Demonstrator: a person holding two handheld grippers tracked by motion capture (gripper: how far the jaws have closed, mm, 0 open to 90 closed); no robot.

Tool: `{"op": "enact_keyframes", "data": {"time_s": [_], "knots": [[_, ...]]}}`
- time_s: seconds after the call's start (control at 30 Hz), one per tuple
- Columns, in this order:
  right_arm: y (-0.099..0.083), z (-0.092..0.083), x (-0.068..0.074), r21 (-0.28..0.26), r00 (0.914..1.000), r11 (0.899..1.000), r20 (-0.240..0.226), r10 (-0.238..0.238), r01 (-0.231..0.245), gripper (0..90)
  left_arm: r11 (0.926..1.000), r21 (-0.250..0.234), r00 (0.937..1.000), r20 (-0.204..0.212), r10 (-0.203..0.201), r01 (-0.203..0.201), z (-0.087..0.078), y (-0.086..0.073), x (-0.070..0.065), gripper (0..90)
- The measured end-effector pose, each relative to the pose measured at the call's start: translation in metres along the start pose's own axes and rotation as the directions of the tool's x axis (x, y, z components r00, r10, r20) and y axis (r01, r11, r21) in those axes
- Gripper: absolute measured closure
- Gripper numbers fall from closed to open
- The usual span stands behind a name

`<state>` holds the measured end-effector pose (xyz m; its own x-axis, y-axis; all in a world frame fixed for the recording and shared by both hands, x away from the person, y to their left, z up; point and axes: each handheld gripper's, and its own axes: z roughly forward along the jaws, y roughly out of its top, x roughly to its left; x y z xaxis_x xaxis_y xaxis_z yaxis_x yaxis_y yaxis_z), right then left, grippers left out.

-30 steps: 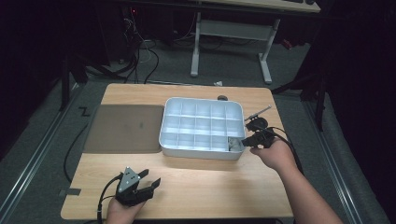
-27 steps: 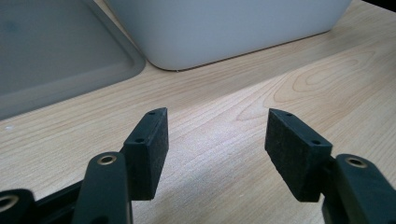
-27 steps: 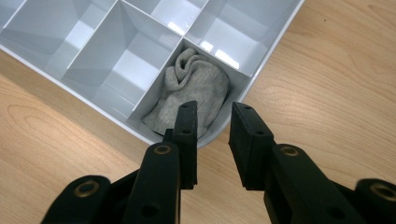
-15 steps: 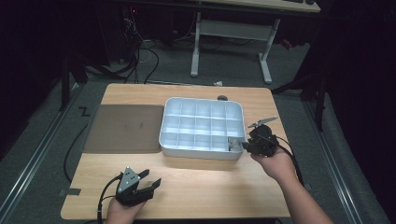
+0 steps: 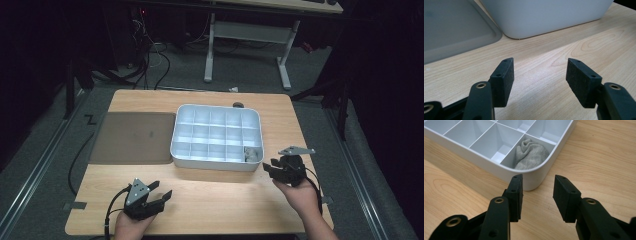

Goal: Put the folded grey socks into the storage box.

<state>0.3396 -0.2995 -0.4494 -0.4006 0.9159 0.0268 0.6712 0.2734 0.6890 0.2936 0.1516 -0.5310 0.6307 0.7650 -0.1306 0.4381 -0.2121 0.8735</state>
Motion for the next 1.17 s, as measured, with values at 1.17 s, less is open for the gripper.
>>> {"op": "enact_keyframes", "data": {"time_s": [1.17], "knots": [[-0.105, 0.006, 0.035, -0.221, 0.9992, 0.975, 0.012, 0.038, -0.034, 44.3, 0.9996, -0.01, 0.9995, -0.017, 0.028, -0.028, -0.007, 0.003, -0.007, 40.0]]}}
